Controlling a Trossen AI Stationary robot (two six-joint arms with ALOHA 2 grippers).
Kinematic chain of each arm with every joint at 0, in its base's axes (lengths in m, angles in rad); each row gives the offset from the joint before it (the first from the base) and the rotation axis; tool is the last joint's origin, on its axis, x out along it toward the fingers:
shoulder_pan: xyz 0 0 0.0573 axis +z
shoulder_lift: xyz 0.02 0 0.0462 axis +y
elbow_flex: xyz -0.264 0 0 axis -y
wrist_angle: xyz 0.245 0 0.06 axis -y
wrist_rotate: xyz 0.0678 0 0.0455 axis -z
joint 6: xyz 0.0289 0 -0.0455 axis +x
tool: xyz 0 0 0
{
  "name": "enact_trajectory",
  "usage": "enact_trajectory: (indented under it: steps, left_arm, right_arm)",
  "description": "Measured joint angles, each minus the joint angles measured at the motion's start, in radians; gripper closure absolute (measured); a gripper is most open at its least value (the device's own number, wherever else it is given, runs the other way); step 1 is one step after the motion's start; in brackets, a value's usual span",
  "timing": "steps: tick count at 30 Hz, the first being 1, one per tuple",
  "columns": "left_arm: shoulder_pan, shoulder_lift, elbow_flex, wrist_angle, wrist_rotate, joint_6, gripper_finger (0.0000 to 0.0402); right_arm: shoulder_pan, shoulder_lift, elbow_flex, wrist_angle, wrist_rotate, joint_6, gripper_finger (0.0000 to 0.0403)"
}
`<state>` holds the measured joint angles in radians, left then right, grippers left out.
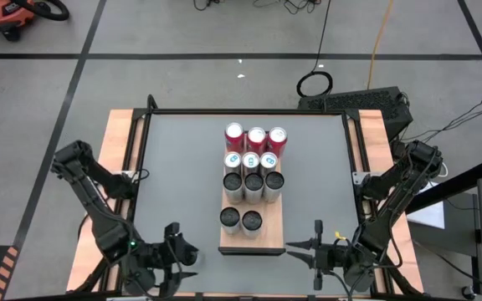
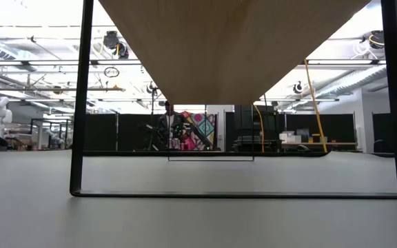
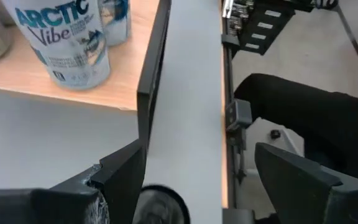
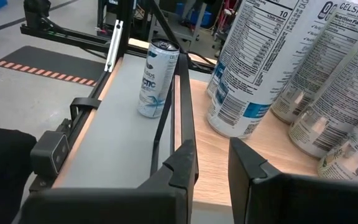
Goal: Place canned beverage on shelf
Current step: Put the white soda can on the shelf aligned with the other white soda can
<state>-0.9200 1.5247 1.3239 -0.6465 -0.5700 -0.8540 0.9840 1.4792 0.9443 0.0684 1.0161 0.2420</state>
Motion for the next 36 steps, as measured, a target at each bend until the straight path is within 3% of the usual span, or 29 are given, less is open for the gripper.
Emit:
enact_trajectory:
  steps: [6, 16, 23, 27, 31, 36]
  left_arm:
    - [0.033, 0.039, 0.003, -0.046, 0.071, -0.005, 0.0093]
    - [0.021, 0.056, 0.002, -0.053, 0.122, -0.018, 0.0014]
    - [-0.005, 0.056, 0.002, -0.052, 0.134, -0.032, 0.0011]
    - [-0.005, 0.056, 0.002, -0.061, 0.224, -0.032, 0.0010]
    - [0.003, 0.055, 0.012, -0.134, 0.274, -0.031, 0.0010]
    - [0.004, 0.054, 0.054, -0.251, 0.261, -0.031, 0.0010]
  right_arm:
    - [0.000, 0.000, 0.000, -0.001, 0.000, -0.003, 0.0369]
    - [0.000, 0.000, 0.000, 0.002, -0.001, 0.019, 0.0369]
    - [0.000, 0.000, 0.000, 0.002, -0.001, 0.017, 0.0369]
    - [0.000, 0.000, 0.000, 0.002, -0.001, 0.016, 0.0369]
    - [0.000, 0.000, 0.000, 0.002, -0.001, 0.015, 0.0369]
    - [0.000, 0.000, 0.000, 0.002, -0.001, 0.008, 0.0369]
